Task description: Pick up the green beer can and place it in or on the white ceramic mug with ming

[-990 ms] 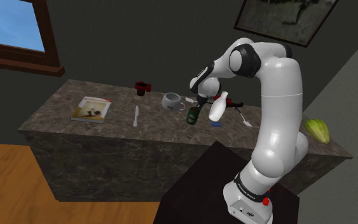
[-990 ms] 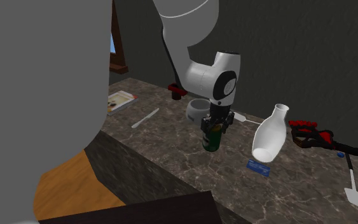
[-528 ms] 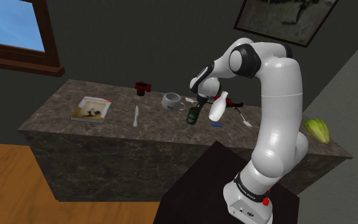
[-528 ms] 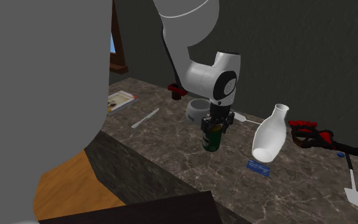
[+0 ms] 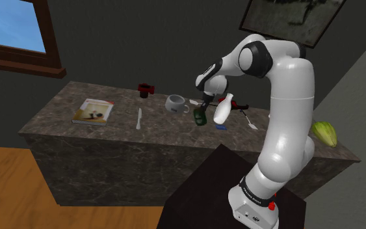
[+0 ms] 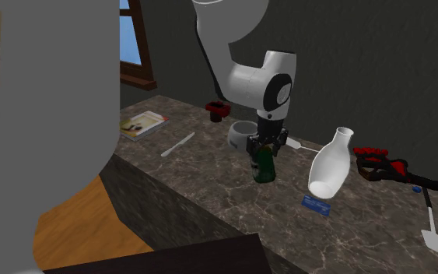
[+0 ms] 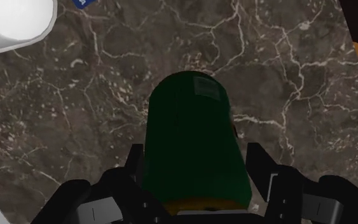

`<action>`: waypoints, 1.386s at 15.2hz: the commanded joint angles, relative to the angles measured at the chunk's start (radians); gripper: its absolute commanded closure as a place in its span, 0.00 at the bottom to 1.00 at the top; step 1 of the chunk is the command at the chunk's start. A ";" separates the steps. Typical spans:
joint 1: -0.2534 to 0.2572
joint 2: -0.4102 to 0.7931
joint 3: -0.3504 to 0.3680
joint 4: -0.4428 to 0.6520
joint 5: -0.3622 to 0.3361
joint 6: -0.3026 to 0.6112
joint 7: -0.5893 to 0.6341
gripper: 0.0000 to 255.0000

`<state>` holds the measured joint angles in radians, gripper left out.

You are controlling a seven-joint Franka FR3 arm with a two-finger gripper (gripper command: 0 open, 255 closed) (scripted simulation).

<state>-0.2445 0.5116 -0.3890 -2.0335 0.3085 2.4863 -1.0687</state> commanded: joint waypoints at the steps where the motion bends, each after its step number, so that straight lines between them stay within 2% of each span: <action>1: 0.007 -0.023 -0.010 -0.004 -0.013 -0.018 0.008 1.00; 21: 0.061 -0.214 -0.081 0.028 -0.136 -0.223 0.088 1.00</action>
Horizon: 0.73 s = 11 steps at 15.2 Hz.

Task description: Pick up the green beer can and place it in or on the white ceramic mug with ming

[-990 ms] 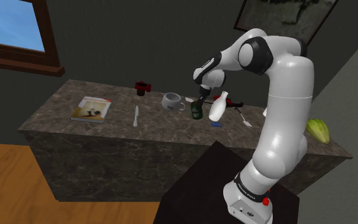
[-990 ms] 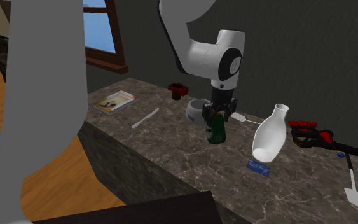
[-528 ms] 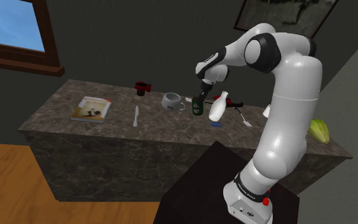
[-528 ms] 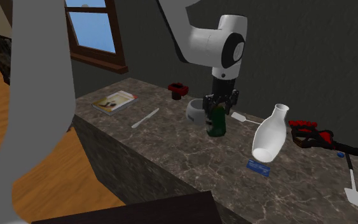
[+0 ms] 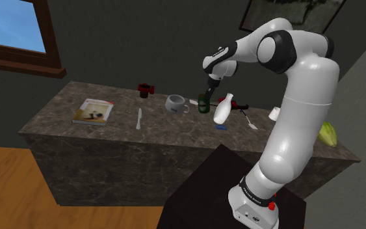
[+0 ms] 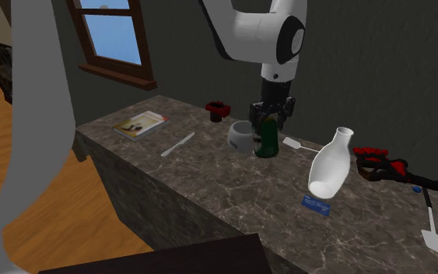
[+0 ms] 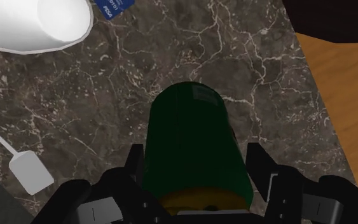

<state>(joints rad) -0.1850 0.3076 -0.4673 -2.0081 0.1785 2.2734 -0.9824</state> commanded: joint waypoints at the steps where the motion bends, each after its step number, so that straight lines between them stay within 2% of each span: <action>1: 0.003 -0.018 -0.005 0.006 -0.011 -0.021 0.006 1.00; 5: 0.008 -0.043 -0.012 0.020 -0.028 -0.058 0.017 1.00; 11: -0.012 0.148 0.030 0.332 0.036 -0.192 0.049 1.00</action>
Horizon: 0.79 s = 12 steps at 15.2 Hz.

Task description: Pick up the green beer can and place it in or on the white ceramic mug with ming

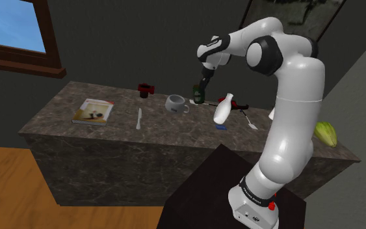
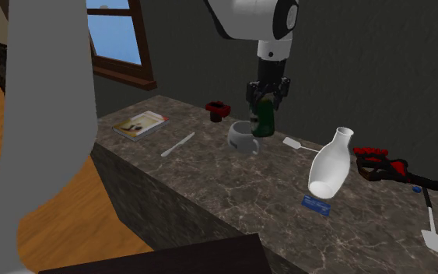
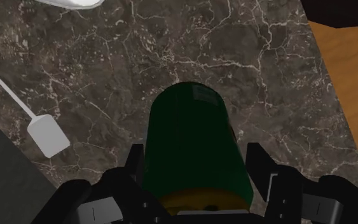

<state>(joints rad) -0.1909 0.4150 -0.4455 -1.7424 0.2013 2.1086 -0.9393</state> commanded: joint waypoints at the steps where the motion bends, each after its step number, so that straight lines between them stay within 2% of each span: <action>1: -0.013 0.075 0.015 0.126 0.022 -0.054 0.013 1.00; 4: -0.037 0.189 0.036 0.326 0.046 -0.142 0.037 1.00; 7: -0.075 0.327 0.058 0.578 0.067 -0.253 0.070 1.00; 8: -0.093 0.384 0.067 0.684 0.075 -0.299 0.084 1.00; 9: -0.137 0.512 0.084 0.926 0.087 -0.405 0.116 1.00; 12: -0.129 0.508 0.086 0.877 0.087 -0.362 0.111 1.00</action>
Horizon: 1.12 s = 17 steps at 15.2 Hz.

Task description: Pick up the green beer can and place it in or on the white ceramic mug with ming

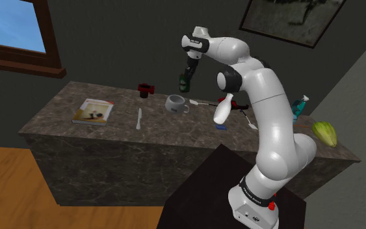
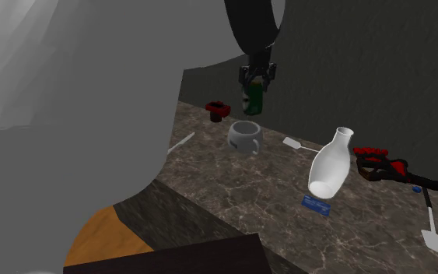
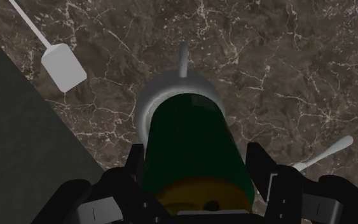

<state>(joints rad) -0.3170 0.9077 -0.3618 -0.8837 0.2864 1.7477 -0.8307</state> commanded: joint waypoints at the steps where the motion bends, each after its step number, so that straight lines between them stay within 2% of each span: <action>1: 0.000 0.015 0.003 0.003 0.003 0.013 0.001 1.00; 17: 0.015 0.067 0.014 -0.124 0.020 0.187 -0.017 1.00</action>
<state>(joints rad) -0.3025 0.9729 -0.3482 -0.9985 0.3050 1.9232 -0.8459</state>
